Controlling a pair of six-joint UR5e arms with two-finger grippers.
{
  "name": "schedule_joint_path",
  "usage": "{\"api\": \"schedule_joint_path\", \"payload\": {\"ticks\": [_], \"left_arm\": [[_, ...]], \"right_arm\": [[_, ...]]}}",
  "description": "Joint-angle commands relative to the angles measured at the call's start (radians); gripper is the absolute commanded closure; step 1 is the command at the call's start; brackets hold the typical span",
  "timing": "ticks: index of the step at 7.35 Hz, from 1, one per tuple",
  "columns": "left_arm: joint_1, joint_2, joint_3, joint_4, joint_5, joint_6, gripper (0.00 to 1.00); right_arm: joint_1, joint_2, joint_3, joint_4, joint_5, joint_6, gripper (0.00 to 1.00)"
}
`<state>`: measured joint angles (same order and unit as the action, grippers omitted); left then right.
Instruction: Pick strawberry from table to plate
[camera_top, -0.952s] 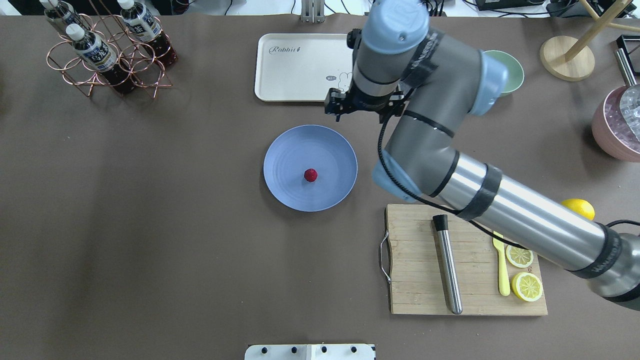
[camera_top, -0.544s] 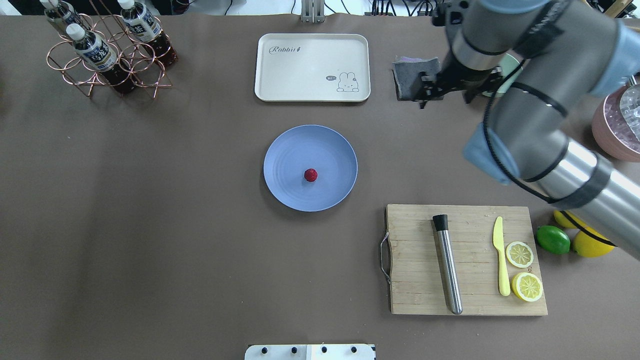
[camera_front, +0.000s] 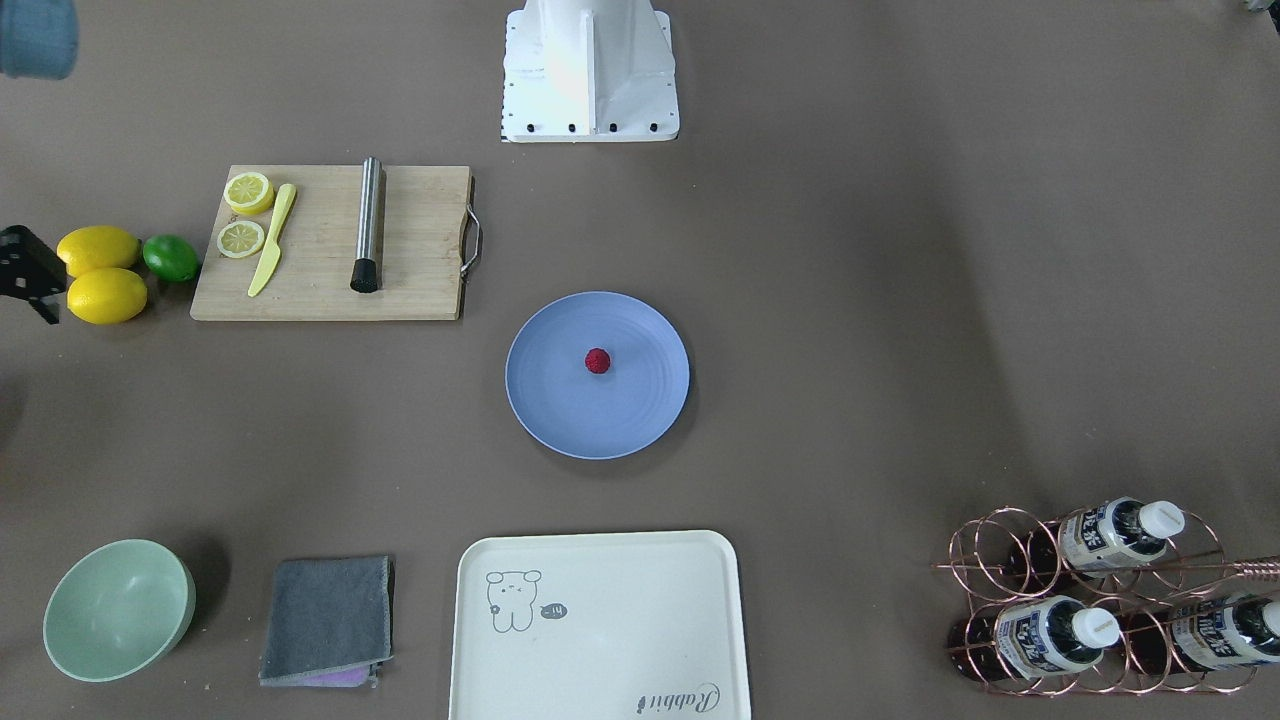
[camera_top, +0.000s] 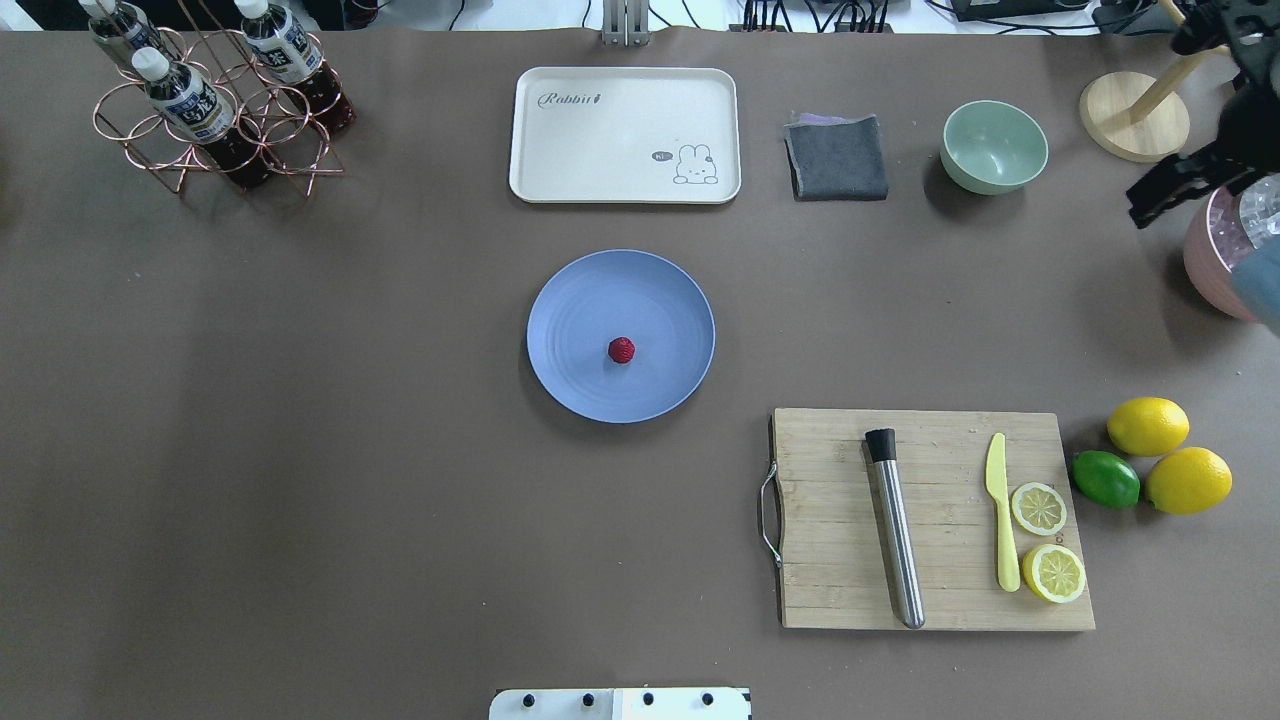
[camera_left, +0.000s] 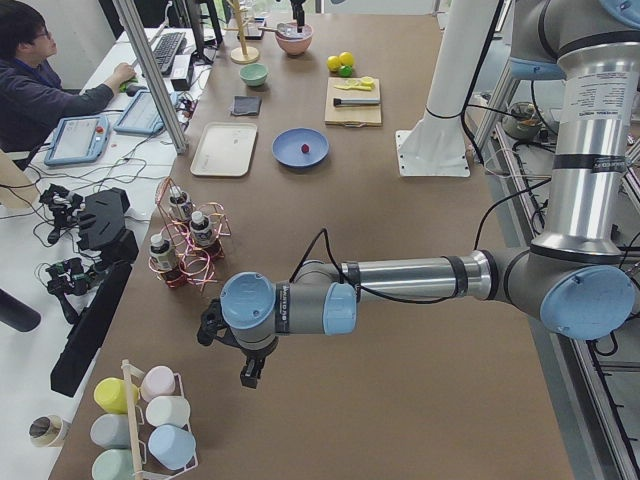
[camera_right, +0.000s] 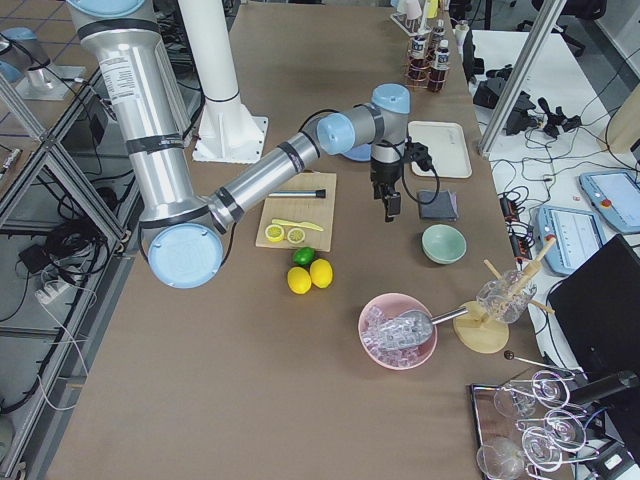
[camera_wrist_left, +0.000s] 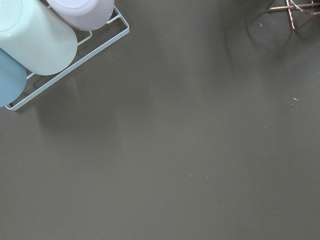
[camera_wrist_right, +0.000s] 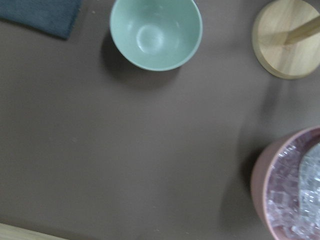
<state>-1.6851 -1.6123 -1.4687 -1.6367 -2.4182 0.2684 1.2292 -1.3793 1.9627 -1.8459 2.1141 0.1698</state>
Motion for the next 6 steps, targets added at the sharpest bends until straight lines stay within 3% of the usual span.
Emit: {"api": "schedule_joint_path", "payload": {"ticks": [1, 3, 6], "left_arm": [[0.004, 0.011, 0.001, 0.000, 0.007, 0.000, 0.02], [0.004, 0.026, -0.005, 0.000, 0.019, 0.000, 0.02], [0.056, 0.011, -0.007, 0.000, 0.065, -0.001, 0.02]], "right_arm": [[0.169, -0.154, -0.005, 0.001, 0.026, -0.139, 0.00], [0.243, -0.248, -0.078, 0.002, 0.015, -0.139, 0.00], [0.288, -0.254, -0.088, 0.002, 0.023, -0.127, 0.00]]}}
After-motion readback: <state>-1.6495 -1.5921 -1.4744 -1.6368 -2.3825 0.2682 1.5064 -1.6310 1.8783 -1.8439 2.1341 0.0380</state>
